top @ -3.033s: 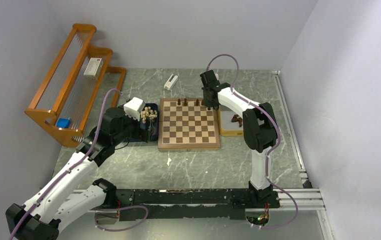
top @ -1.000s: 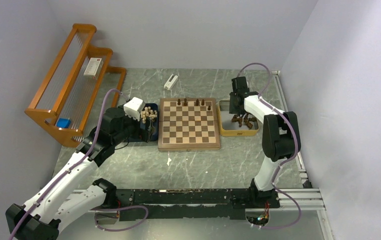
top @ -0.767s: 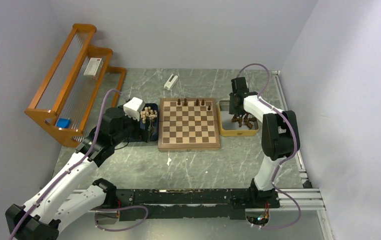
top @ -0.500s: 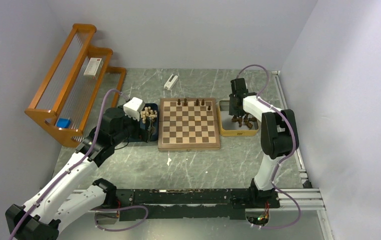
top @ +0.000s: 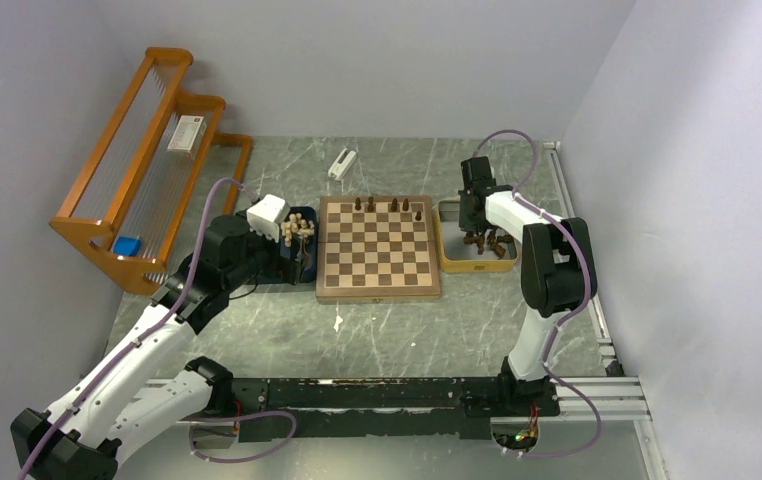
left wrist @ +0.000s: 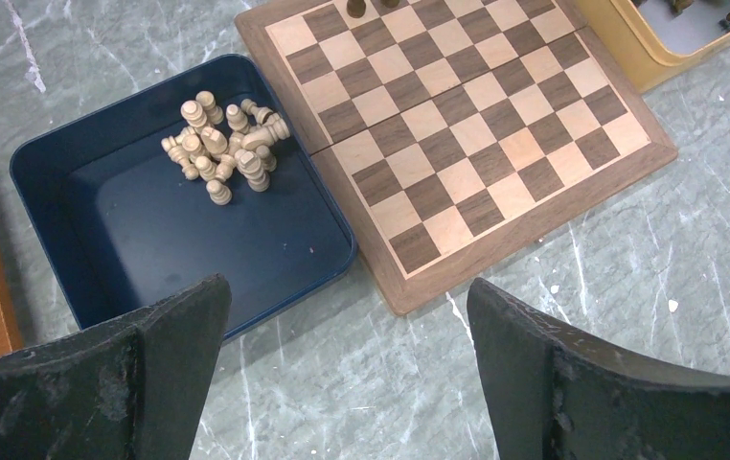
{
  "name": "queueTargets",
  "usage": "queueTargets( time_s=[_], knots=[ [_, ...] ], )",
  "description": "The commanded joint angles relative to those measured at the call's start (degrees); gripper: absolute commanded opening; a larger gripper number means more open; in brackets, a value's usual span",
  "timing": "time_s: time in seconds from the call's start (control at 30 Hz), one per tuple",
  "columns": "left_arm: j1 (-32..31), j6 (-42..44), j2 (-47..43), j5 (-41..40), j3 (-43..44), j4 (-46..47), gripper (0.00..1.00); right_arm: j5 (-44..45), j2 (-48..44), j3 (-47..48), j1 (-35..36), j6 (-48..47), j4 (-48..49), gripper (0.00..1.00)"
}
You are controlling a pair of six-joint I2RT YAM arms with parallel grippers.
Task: Set up the chess pieces on the board
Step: Pick up the chess piece from the storage box, then place the chess piece on the chessboard.
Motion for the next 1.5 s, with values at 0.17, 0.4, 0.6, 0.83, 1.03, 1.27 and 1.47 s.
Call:
queueTargets(
  time_s=[0.17,0.4,0.6,0.83,1.03,1.27,1.47],
  knots=[
    [-0.2,0.1,-0.5,-0.1,0.3,1.5,0.98,0.6,-4.0,2.9,-0.3,0.5,-3.0,0.13],
    [-0.3,0.1,-0.4,-0.1,0.3,1.6,0.98,0.5,-5.8,3.8,-0.2,0.6,-4.9,0.13],
    [-0.2,0.1,-0.6,-0.1,0.3,1.3,0.98,-0.7,-7.5,4.9,0.4,1.2,-6.3,0.13],
    [-0.2,0.1,-0.4,-0.1,0.3,1.5,0.98,-3.6,-10.2,6.7,3.0,2.5,-7.5,0.13],
    [-0.3,0.2,-0.3,-0.1,0.4,1.6,0.98,-5.3,-11.2,7.5,8.1,4.9,-6.8,0.13],
    [-0.2,0.2,-0.2,-0.1,0.4,1.6,0.98,-3.4,-6.8,12.3,15.8,7.6,-7.3,0.13],
    [-0.2,0.2,-0.2,-0.1,0.4,1.6,0.98,-1.1,-0.6,17.4,19.4,8.8,-9.0,0.13]
  ],
)
